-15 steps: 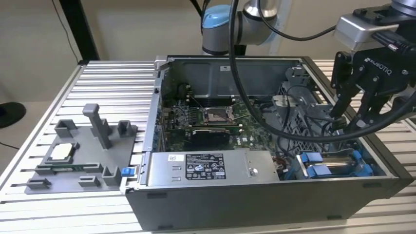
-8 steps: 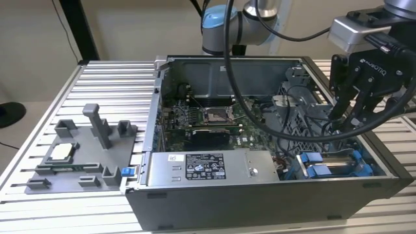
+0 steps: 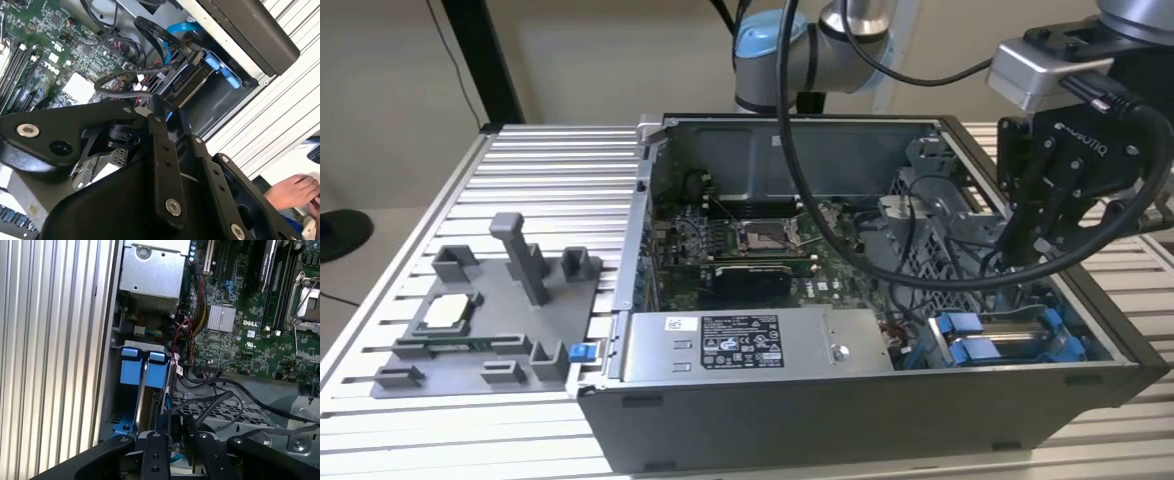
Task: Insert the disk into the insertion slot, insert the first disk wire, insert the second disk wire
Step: 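Insert the first disk wire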
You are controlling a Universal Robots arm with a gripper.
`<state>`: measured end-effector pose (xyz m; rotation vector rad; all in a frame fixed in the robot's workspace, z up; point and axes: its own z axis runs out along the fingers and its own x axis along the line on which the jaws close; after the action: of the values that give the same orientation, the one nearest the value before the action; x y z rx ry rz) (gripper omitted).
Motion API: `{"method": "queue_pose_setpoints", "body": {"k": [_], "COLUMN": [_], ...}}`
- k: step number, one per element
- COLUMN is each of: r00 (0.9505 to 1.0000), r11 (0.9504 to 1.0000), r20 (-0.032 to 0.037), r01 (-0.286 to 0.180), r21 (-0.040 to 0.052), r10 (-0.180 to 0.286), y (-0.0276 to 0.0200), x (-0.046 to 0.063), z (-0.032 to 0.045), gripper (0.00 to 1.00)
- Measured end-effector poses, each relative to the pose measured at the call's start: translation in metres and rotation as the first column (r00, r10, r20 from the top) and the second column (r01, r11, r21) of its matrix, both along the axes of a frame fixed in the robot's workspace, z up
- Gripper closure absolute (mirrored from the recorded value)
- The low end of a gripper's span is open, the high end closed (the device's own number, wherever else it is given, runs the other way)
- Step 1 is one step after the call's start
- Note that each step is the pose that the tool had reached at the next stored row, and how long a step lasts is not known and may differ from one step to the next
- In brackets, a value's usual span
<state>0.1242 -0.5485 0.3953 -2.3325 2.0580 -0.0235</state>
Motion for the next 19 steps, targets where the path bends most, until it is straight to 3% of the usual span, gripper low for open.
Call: {"method": "queue_pose_setpoints", "body": {"k": [6,13,19], "r00": [1.0000,1.0000,0.9998], "r11": [1.0000,1.0000,0.9998], "r20": [0.0040,-0.0004,-0.0005], "r01": [-0.001,-0.001,0.021], "r21": [-0.0009,-0.0006,-0.0005], "r10": [0.001,0.001,-0.021], "y": [0.0004,-0.0031,-0.0061], "x": [0.000,0.015,0.017], "z": [-0.0015,-0.0025,-0.0094], "gripper": [1.00,1.00,1.00]}}
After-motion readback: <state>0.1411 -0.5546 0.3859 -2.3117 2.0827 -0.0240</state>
